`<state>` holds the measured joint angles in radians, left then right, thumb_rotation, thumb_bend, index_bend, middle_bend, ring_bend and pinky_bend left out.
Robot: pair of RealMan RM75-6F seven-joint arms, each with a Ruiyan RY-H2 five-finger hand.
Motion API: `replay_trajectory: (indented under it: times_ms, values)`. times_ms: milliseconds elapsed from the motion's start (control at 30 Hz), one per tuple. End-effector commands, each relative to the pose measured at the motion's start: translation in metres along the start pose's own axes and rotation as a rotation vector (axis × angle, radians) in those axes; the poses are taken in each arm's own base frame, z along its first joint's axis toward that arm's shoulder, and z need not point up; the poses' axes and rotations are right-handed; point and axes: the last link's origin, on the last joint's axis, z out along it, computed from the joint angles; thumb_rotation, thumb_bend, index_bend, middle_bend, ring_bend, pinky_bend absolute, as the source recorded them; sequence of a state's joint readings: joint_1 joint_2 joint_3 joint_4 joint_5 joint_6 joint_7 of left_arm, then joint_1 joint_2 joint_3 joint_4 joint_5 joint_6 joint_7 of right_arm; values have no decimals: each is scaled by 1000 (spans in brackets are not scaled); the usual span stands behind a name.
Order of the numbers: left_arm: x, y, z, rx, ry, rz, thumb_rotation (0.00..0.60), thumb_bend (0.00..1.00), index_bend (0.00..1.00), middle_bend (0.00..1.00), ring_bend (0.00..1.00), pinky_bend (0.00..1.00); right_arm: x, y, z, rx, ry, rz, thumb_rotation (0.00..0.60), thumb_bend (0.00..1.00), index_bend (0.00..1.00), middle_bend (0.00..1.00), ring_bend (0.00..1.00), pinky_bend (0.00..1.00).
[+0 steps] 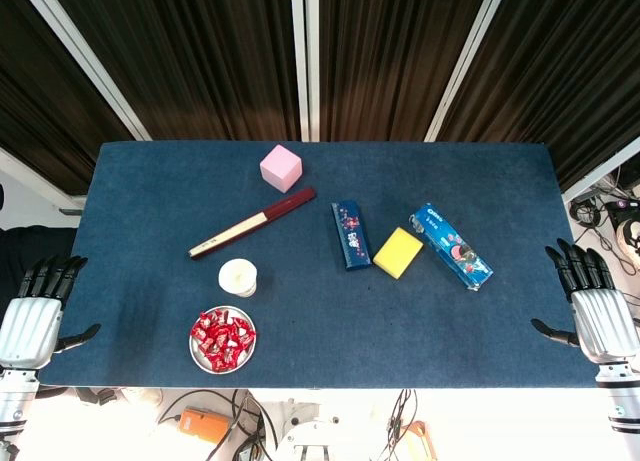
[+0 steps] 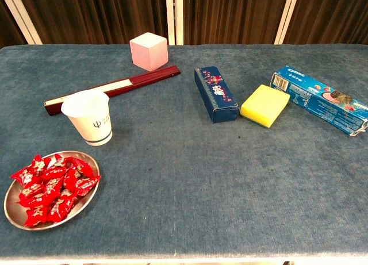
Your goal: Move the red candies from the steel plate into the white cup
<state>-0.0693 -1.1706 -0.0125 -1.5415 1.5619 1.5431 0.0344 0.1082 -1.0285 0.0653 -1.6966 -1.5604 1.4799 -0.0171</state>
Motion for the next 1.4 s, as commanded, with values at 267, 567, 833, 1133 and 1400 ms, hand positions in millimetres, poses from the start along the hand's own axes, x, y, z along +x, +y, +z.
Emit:
replay_trajectory:
  times_ms: [267,567,833,1133,1400]
  values:
    - [-5,22,6,-115,-11,-4,600,47,219,237,288,410,18,5,-1,-13,54,2,600,161,0,12,0,25]
    - [-32,75,23,-367,-101,4,600,68,353,469,795,756,27,4,0,-2,73,0,600,160,0,12,0,25]
    - [-57,104,32,-471,-187,60,600,75,364,468,826,770,26,3,2,-2,61,1,600,160,0,12,0,25]
    - [-79,119,34,-508,-247,109,600,100,377,468,826,770,22,1,4,-1,38,6,600,161,0,12,0,25]
    - [-87,117,38,-490,-272,161,600,133,384,468,826,770,19,2,4,-6,30,12,600,161,0,12,0,25]
